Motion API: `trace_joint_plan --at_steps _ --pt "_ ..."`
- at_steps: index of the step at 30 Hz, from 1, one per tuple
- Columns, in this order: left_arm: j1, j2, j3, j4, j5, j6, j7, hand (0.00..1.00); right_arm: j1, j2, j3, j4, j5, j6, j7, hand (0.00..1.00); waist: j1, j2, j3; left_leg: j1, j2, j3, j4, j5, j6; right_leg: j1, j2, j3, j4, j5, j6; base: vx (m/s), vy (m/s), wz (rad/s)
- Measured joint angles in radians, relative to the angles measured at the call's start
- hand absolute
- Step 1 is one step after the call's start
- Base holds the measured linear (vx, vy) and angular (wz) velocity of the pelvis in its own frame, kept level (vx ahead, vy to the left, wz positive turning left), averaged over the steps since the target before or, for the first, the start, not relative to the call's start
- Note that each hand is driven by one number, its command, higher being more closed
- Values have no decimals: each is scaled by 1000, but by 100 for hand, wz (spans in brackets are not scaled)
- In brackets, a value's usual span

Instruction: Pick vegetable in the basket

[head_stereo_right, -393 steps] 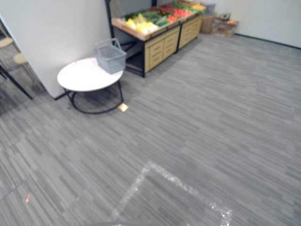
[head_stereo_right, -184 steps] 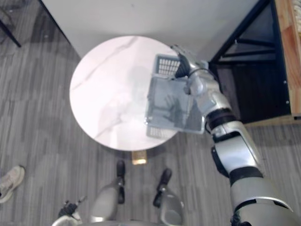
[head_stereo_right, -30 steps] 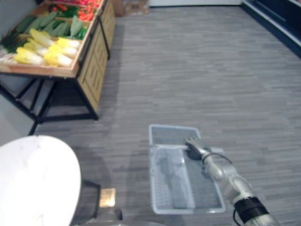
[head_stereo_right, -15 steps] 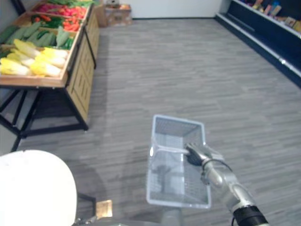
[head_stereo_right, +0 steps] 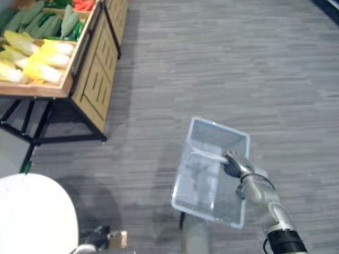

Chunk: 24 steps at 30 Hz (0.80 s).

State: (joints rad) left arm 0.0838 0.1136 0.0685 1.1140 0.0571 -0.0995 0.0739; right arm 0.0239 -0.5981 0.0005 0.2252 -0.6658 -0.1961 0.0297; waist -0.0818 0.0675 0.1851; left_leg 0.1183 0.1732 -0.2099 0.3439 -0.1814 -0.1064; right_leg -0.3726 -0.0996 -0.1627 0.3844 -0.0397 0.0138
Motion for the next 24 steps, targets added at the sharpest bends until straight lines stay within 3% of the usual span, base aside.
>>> trace_joint_plan --at_steps 2,3,4,5,6,7,8,9,10,11,12,13,14,15,16,17,18,19,21,24 --pt "0 0 12 0 -7 0 1 0 2 -1 -7 -8 2 3 0 100 1 -2 -1 -33 -10 -12 87 63 -42 34 1 -6 -8 -27 -2 360 -198 15" --pt "0 -1 18 -1 -14 0 3 0 9 -1 -9 -17 8 4 0 100 3 -3 0 -74 -26 -28 195 157 -100 74 1 -13 -18 -50 -6 354 -184 9" --pt "0 -1 19 -3 -16 1 6 0 20 -1 -8 -25 13 4 0 100 5 -4 0 -103 -37 -26 270 251 -121 109 1 -15 -28 -66 -8 420 -186 11" --pt "8 -1 19 -3 -16 1 9 0 31 0 7 -29 19 4 0 100 11 -21 9 -136 -44 -16 361 383 -146 164 1 -17 -55 -81 -20 348 -128 10" --pt "11 0 19 -3 -16 2 9 0 36 3 11 -33 24 3 0 100 11 -18 7 -163 -38 -1 428 389 -154 193 3 -18 -75 -87 -26 318 -104 2" --pt "17 1 18 -13 -16 1 10 0 39 13 18 -33 30 6 0 100 22 -18 7 -229 -38 49 569 327 -124 238 8 -17 -105 -95 -38 283 -99 -7" --pt "23 1 18 -21 -16 1 11 0 48 18 26 -33 38 9 0 100 36 -19 8 -285 -38 103 649 248 -60 288 15 -13 -142 -108 -57 256 -92 -11" --pt "29 1 18 -22 -17 0 12 0 50 20 32 -33 39 11 0 100 41 -20 9 -312 -38 129 670 213 -34 316 19 -11 -162 -112 -63 495 -12 -27" --pt "49 -3 17 -42 -45 0 22 0 65 28 73 -31 38 15 0 100 86 -23 12 -460 -50 308 502 79 60 432 21 -3 -218 -148 -48 554 103 -32" --pt "66 -6 17 -47 -45 0 23 0 76 26 88 -33 38 7 -1 100 89 -22 9 -462 -58 364 279 160 80 435 19 1 -197 -171 -2 575 140 -31" --pt "75 -9 17 -51 -45 0 25 0 83 25 88 -34 38 2 -1 100 88 -11 7 -468 -58 378 208 233 88 436 24 2 -184 -186 19 390 178 5" --pt "73 0 22 -47 -45 1 30 0 95 48 98 -24 37 3 0 100 86 -33 3 -444 -85 402 184 219 104 445 -11 8 -178 -204 27 379 171 28" --pt "74 15 19 -53 -45 -2 30 0 101 48 107 -24 38 4 1 100 84 -57 9 -472 -96 415 222 224 91 469 -30 7 -221 -208 21 442 216 38" --pt "79 16 34 -59 -44 -2 30 0 97 53 117 -9 37 12 1 100 92 -75 12 -508 -114 383 154 133 70 508 -39 -6 -289 -178 33 354 162 25" --pt "79 12 40 -57 -43 2 30 0 96 54 121 -9 35 14 1 100 99 -58 4 -506 -113 360 58 140 51 526 -37 -13 -315 -170 41 405 207 9" --pt "86 -3 34 -52 -42 2 30 0 99 30 130 -6 35 14 3 100 104 -35 2 -502 -77 329 -73 171 20 565 -6 -16 -350 -171 43 363 193 -4" --pt "109 -12 35 -47 -42 3 30 0 98 24 142 3 36 14 4 100 116 -10 -4 -486 -43 323 -139 221 25 604 9 -10 -357 -189 59 448 268 -5" --pt "112 -7 39 -38 -42 5 31 0 87 58 171 33 35 15 6 100 117 -37 -11 -450 -70 347 -126 264 66 637 -31 9 -350 -211 63 319 193 -5" --pt "112 -4 41 -42 -38 1 36 0 64 62 210 25 36 3 11 100 124 -54 -22 -460 -93 367 -79 204 76 612 -58 61 -305 -186 60 371 204 -9" --pt "114 0 48 -39 -34 3 36 0 50 74 222 17 38 -35 14 100 126 -70 -42 -447 -125 402 -43 143 123 556 -104 131 -177 -155 87 360 219 -14"
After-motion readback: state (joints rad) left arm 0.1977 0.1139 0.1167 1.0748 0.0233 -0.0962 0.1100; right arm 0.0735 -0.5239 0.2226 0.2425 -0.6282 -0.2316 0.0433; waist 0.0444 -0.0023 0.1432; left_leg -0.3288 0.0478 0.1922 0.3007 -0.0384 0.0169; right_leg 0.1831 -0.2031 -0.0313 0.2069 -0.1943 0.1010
